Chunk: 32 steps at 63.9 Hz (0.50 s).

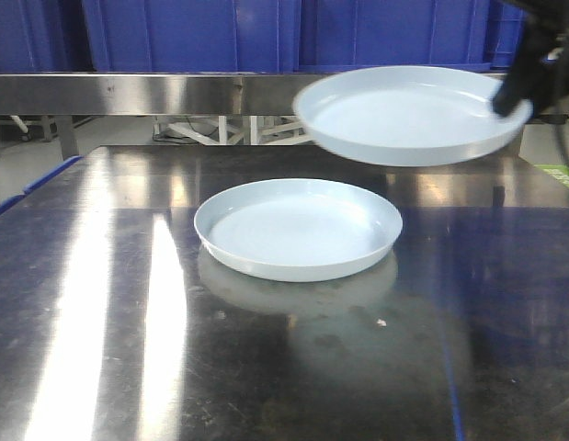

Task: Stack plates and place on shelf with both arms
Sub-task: 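Lower the held plate onto the center plate and open the right gripper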

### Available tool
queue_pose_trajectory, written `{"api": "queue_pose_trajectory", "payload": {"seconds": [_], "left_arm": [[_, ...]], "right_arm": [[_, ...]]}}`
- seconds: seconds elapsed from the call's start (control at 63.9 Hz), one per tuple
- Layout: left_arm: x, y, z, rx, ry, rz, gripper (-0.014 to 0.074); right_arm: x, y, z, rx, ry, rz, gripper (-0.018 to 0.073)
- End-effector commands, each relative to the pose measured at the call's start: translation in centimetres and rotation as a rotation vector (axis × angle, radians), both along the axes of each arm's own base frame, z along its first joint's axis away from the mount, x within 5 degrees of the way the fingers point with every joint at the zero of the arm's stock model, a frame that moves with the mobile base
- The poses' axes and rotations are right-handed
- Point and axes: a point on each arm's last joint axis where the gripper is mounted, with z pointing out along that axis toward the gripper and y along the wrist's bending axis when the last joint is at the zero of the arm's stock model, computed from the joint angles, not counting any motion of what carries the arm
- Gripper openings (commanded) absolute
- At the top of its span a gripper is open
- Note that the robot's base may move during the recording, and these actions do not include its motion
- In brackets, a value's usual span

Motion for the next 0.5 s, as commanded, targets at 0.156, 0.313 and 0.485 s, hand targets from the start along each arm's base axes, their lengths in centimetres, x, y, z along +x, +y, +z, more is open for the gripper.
{"api": "queue_pose_trajectory", "payload": {"seconds": [0.156, 0.313, 0.485], "left_arm": [[0.0, 0.1, 1.8, -0.033, -0.112, 0.012, 0.0083], [0.0, 0.1, 1.8, -0.033, -0.112, 0.012, 0.0083], [0.0, 0.1, 1.8, -0.033, -0.112, 0.012, 0.0083]], "right_arm": [[1.4, 6.0, -0.9, 0.049, -0.069, 0.088, 0.005], [2.1, 7.5, -3.1, 0.04, -0.025, 0.115, 0.0051], [2.5, 7.7, -4.6, 0.033, 0.007, 0.117, 0.0115]]}}
